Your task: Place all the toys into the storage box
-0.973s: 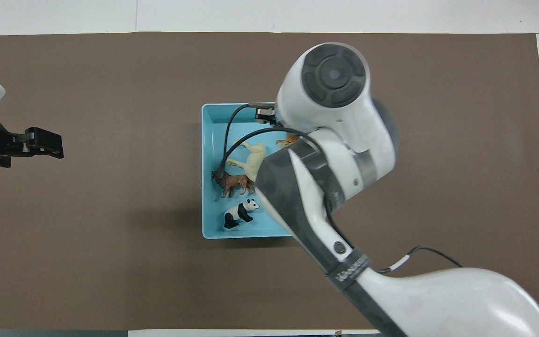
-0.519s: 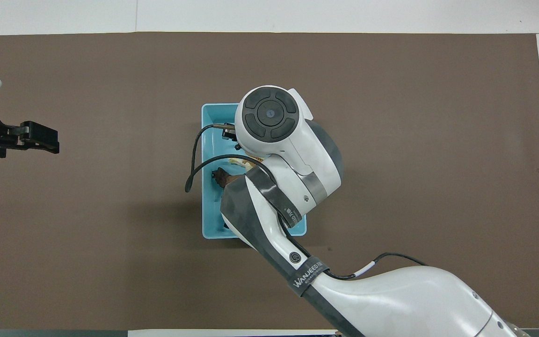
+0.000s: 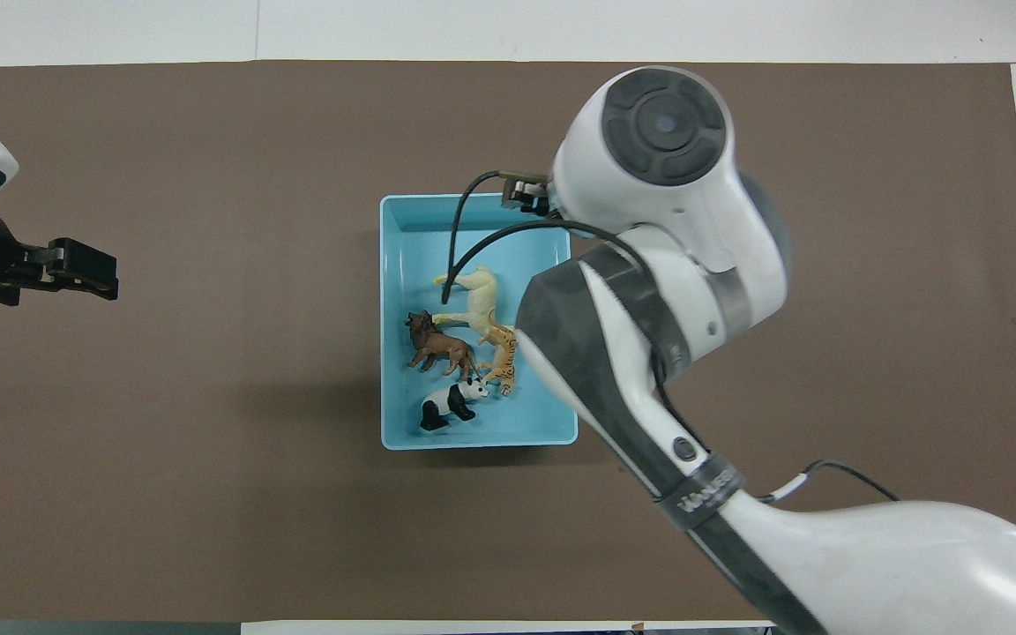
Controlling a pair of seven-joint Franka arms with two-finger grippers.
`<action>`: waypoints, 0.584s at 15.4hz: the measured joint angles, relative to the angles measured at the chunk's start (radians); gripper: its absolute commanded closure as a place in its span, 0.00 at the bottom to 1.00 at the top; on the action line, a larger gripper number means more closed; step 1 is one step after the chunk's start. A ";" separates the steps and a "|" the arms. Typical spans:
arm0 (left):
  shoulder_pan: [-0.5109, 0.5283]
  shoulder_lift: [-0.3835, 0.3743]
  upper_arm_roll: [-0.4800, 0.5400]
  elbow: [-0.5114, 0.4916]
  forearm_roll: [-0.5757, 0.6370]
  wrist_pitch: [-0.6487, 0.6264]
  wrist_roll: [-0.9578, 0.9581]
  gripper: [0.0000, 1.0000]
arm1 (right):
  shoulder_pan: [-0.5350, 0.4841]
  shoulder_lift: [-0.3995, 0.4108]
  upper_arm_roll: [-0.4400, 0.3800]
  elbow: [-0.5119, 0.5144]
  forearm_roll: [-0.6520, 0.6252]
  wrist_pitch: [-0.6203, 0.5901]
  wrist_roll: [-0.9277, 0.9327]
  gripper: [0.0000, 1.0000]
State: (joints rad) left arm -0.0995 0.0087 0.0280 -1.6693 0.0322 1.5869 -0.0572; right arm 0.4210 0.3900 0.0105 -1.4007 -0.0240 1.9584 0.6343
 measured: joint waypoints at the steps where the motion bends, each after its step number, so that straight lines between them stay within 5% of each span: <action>1: 0.000 -0.002 0.000 -0.008 0.000 0.000 0.000 0.00 | -0.051 -0.017 -0.001 0.000 0.000 -0.006 -0.082 0.00; 5: 0.005 -0.010 0.006 -0.018 0.000 0.000 0.000 0.00 | -0.264 -0.076 -0.002 0.000 0.007 -0.064 -0.416 0.00; 9: 0.012 -0.019 0.007 -0.017 0.000 0.008 0.000 0.00 | -0.358 -0.150 -0.002 0.004 0.011 -0.245 -0.545 0.00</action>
State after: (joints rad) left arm -0.0873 -0.0099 0.0347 -1.6862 0.0319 1.5950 -0.0573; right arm 0.0625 0.2401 0.0087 -1.3970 -0.0132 1.7130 0.0891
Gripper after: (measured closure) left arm 0.000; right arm 0.000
